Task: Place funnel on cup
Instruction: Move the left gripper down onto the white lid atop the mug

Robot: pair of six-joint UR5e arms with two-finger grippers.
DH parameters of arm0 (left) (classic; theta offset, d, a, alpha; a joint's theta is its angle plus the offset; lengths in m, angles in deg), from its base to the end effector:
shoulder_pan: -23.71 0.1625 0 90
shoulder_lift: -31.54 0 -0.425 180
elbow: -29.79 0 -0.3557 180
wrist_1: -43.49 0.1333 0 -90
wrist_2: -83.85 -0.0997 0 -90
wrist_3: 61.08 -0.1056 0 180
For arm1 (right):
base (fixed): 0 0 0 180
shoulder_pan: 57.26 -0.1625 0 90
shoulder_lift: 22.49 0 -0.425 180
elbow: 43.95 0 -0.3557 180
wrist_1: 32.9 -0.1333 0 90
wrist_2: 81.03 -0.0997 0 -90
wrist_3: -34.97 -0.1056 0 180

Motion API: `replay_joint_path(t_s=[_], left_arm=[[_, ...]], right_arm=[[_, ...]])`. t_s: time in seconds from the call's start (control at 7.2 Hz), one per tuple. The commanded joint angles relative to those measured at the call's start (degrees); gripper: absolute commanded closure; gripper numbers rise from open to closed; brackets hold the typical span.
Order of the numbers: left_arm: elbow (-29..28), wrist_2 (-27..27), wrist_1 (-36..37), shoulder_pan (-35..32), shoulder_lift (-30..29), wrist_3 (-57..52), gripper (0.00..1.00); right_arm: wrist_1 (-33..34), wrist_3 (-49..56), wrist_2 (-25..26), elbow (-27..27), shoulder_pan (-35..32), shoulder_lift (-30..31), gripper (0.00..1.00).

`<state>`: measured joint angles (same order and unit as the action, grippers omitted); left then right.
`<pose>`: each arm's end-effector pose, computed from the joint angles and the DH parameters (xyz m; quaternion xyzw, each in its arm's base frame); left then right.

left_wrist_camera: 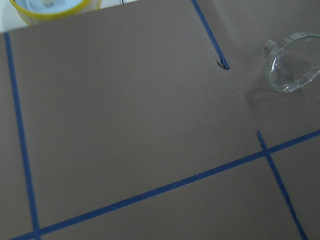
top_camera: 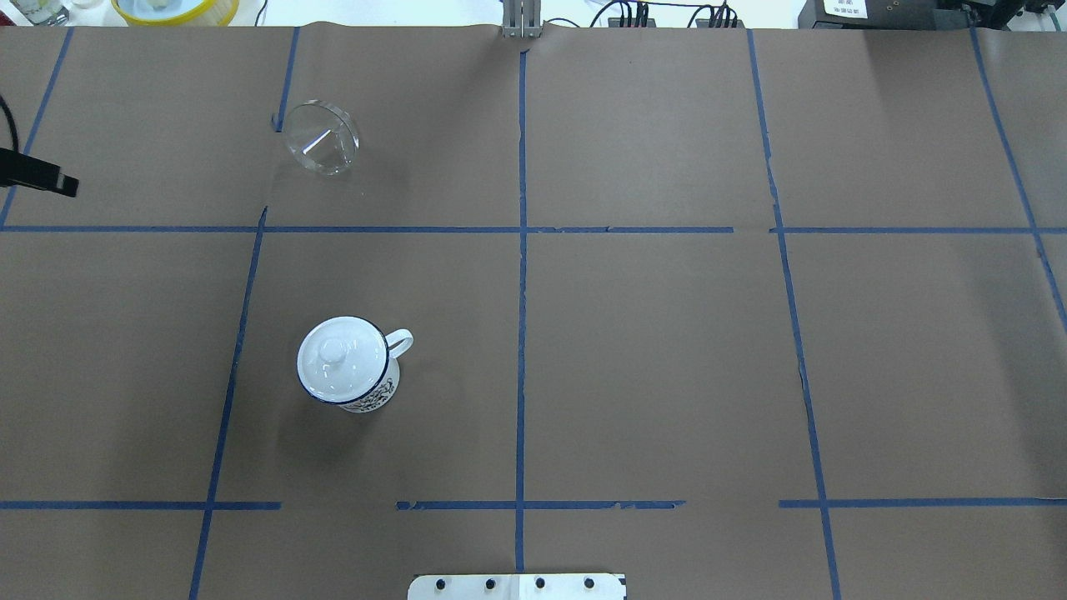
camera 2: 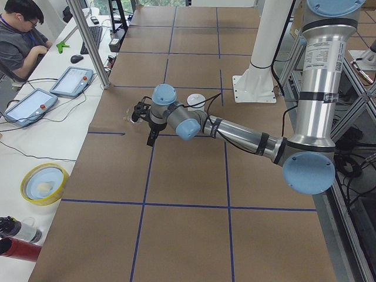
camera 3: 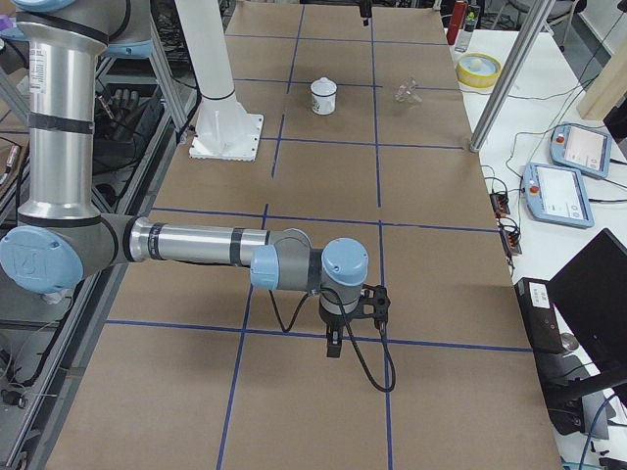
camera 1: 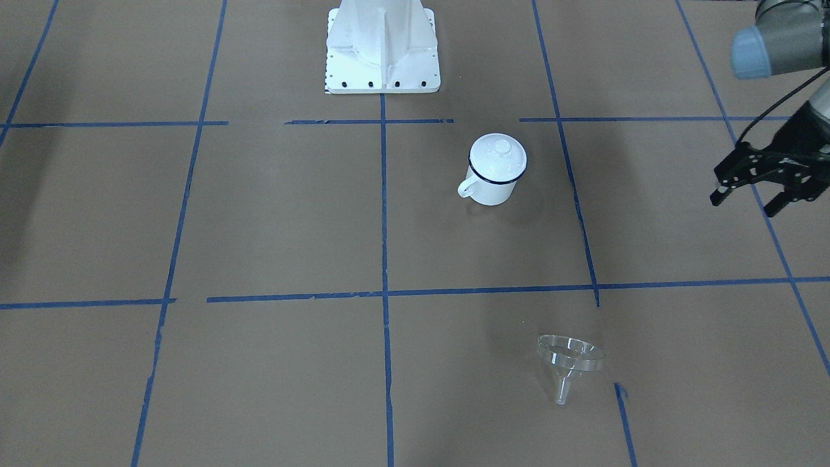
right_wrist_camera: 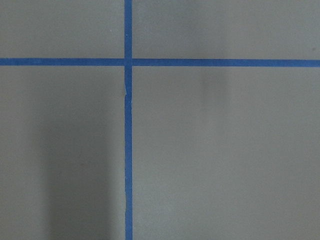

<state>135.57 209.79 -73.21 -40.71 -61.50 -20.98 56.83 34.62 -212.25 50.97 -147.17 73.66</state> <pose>0.1473 -0.4728 0.4609 0.1549 0.4386 0.0076 0.8852 0.0631 -0.4085 0.6738 -0.0092 -0.3520 0.0051 0.9360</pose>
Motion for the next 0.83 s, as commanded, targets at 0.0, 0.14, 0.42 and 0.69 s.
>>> replay_joint_path(t_s=[0.0,0.14,0.42,0.69], left_arm=[[7.8,-6.7,0.2,14.7,-0.3,21.6,0.00],[12.5,-8.9,5.3,21.3,-0.5,29.5,0.00],[16.5,-15.7,22.5,32.2,-12.6,41.7,0.00],[16.3,-19.4,33.3,36.2,-20.7,45.1,0.00]], right_arm=[[0.0,0.0,0.0,0.0,0.0,0.0,0.00],[0.0,0.0,0.0,0.0,0.0,0.0,0.00],[0.0,0.0,0.0,0.0,0.0,-0.1,0.00],[0.0,0.0,0.0,0.0,0.0,0.0,0.00]])
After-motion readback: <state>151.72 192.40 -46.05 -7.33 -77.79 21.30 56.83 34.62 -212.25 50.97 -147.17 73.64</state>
